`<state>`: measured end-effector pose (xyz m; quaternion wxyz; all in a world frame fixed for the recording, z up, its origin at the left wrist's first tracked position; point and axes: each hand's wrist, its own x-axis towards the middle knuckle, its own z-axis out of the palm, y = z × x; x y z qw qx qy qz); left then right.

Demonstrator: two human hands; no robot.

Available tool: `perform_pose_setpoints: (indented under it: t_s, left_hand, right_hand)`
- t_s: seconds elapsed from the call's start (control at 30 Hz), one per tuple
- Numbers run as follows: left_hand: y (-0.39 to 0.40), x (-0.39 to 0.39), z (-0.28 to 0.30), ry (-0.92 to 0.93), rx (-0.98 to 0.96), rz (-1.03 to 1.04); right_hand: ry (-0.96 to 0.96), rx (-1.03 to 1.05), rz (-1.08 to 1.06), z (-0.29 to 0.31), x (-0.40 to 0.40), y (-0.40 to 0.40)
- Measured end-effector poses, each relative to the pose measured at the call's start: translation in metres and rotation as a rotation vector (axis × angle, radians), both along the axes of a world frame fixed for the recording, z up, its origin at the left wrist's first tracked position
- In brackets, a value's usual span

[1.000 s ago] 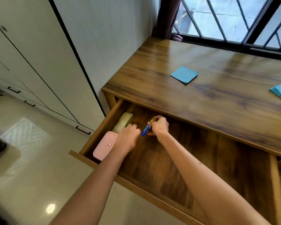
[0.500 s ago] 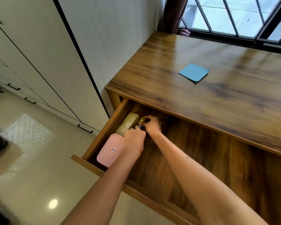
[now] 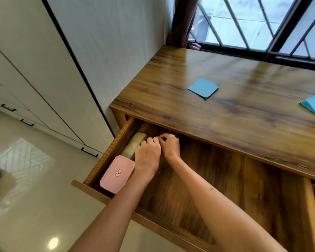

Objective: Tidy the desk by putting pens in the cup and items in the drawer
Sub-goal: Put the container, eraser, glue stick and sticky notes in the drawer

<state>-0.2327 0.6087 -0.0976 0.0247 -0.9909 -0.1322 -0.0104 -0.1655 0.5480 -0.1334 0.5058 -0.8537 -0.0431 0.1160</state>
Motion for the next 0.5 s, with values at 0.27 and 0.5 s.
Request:
perform_pose_setpoints:
  t_s: [0.27,0.5]
  left_hand:
    - [-0.082,0.054,0.050,-0.341,-0.015,-0.157]
    - [-0.235,0.121,0.081,-0.438,-0.291,-0.465]
  right_hand:
    - [-0.303,0.074,-0.268,0.088,0.026,-0.097]
    - [-0.364,0.023,-0.589,0.110,0.076,-0.279]
